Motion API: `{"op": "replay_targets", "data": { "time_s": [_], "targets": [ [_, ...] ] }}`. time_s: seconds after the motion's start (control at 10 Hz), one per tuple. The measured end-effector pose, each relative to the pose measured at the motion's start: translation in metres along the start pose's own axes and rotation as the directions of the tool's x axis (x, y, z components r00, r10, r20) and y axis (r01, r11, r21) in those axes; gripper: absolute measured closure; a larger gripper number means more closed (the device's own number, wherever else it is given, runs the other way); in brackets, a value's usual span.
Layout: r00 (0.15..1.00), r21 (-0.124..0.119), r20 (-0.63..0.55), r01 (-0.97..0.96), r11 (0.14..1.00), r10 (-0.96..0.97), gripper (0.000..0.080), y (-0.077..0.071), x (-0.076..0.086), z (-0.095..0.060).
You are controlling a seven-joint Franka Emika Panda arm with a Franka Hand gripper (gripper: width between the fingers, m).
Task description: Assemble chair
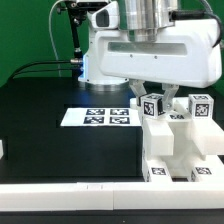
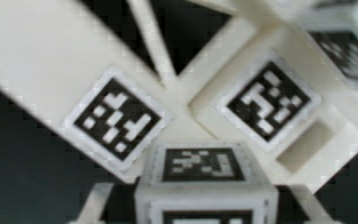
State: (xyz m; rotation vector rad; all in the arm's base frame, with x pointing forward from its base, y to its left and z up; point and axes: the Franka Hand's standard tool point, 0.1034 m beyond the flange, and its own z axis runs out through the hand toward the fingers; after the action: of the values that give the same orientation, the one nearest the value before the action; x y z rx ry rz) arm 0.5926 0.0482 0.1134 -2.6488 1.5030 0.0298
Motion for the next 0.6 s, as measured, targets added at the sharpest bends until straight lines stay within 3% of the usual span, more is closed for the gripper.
{"op": "replay_targets", "data": {
  "time_s": [0.1, 0.3, 0.6],
  "targets": [
    [0.976, 0.001, -0.001, -0.217, 0.976, 0.217, 0.052, -0.0003, -0.0006, -0.0003],
    [0.838, 0.006, 0.031, -0.545, 0.839, 0.544, 0.052, 0.0, 0.0004, 0.0013],
    [0.711, 0.0, 0.038, -0.703, 0.712, 0.702, 0.0518, 0.0003, 0.0003, 0.0023]
  ]
}}
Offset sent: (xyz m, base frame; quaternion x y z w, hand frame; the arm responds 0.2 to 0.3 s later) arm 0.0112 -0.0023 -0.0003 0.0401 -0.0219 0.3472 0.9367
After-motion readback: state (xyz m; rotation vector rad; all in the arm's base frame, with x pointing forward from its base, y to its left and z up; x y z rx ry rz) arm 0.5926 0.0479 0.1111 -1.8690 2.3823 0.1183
